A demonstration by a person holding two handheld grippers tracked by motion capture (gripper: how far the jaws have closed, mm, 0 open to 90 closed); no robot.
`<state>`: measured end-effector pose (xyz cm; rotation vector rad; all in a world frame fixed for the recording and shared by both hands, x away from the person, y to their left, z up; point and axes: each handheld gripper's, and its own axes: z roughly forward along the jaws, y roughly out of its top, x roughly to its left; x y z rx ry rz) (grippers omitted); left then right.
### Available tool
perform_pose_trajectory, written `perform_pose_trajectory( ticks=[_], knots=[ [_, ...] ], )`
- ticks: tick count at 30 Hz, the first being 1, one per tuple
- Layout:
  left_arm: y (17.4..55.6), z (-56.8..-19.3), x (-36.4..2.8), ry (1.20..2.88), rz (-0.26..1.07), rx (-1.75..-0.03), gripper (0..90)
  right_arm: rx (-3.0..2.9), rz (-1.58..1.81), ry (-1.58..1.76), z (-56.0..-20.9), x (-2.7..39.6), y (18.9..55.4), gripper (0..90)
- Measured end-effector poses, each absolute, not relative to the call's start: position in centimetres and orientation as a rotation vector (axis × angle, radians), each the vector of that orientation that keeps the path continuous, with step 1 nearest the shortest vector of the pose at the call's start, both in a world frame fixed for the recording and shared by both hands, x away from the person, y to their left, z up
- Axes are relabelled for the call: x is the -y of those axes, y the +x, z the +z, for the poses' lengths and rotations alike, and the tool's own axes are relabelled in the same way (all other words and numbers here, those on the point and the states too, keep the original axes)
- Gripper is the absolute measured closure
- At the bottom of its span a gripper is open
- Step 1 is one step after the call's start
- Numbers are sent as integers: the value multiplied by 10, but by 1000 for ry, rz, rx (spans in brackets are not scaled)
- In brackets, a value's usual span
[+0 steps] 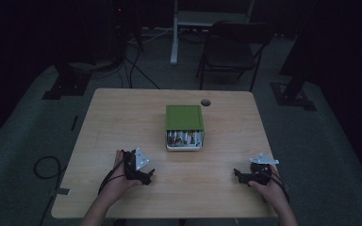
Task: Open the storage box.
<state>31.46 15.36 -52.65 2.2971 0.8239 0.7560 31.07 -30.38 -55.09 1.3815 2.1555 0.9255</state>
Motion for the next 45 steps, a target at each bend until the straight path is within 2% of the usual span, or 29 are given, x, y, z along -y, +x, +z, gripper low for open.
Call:
perform_pose_trajectory(
  ticks=[12,29,31,35,45],
  knots=[
    [317,-527,-126,2312,742,-711,4,-2155,926,1382,-551,304,311,108],
    [314,-523,-96,2360,890,-480,5,-2155,925,1383,-551,304,311,107],
    [313,-522,-92,2351,907,-446,38,-2155,926,1382,-551,304,311,108],
    [312,-521,-85,2370,973,-364,44,-2155,926,1382,-551,304,311,108],
    [312,-520,-66,2388,1028,-242,64,-2155,926,1383,-551,304,311,108]
  ],
)
